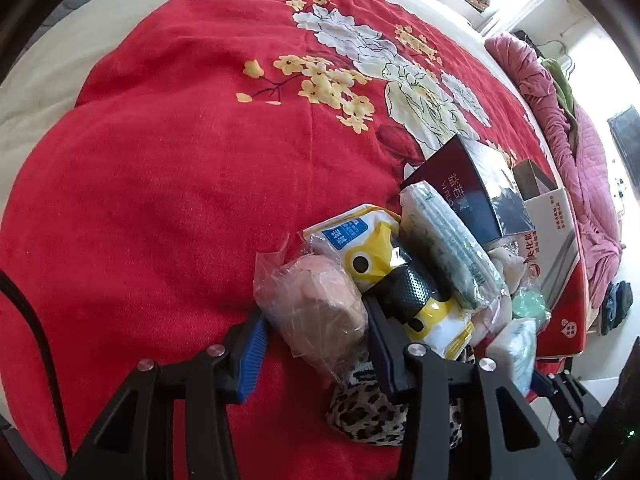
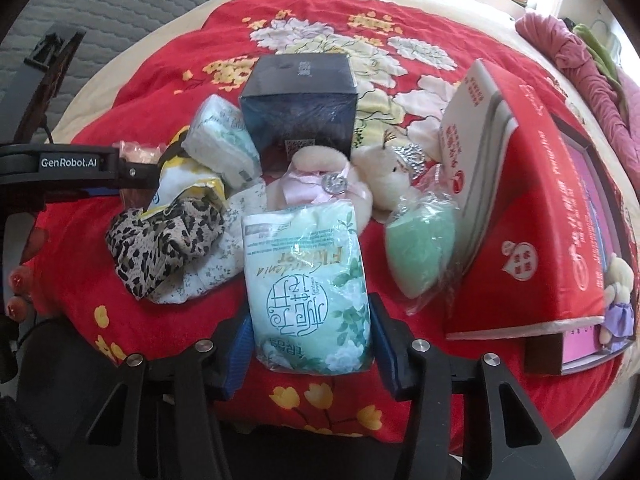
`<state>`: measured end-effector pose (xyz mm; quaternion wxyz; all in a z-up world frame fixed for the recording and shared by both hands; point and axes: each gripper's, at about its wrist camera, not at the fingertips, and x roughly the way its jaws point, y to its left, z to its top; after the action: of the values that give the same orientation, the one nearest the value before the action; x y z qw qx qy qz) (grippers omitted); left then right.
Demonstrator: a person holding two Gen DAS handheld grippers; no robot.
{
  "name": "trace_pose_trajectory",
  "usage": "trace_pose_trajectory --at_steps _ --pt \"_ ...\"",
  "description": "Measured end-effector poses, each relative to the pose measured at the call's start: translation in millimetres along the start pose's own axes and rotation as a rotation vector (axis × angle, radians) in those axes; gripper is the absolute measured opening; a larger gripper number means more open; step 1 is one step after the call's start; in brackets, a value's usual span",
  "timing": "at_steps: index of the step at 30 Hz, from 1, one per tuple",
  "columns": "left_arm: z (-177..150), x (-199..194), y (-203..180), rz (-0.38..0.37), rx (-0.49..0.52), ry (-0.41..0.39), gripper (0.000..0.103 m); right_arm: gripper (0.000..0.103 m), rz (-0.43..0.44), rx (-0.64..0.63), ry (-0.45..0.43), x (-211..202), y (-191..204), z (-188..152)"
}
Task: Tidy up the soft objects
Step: 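Grasp the clear bag with peach sponge with the left tool while the right tool grasps the green tissue pack, then carry the sponge bag with the left tool while the right tool carries the tissue pack to the tray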
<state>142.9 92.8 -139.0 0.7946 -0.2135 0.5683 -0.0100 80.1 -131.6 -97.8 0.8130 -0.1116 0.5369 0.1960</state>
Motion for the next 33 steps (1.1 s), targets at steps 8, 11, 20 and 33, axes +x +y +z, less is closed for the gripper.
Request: trace_pose_trajectory --at_steps 8,11,20,33 --pt "-7.1 -18.0 1.6 -0.014 -0.015 -0.03 0.046 0.052 0.026 0.037 -0.038 -16.7 -7.7 -0.2" --pt "-9.8 -30.9 -0.6 -0.012 -0.002 -0.051 0.046 0.052 0.036 0.051 -0.06 -26.3 -10.9 0.8" --pt "-18.4 -69.9 -18.6 -0.005 0.052 -0.11 0.046 0.052 0.051 0.06 -0.115 -53.1 -11.3 2.3" --pt "-35.8 -110.1 -76.0 -0.031 0.164 -0.144 0.046 0.052 0.063 0.115 -0.21 -107.0 -31.7 2.9"
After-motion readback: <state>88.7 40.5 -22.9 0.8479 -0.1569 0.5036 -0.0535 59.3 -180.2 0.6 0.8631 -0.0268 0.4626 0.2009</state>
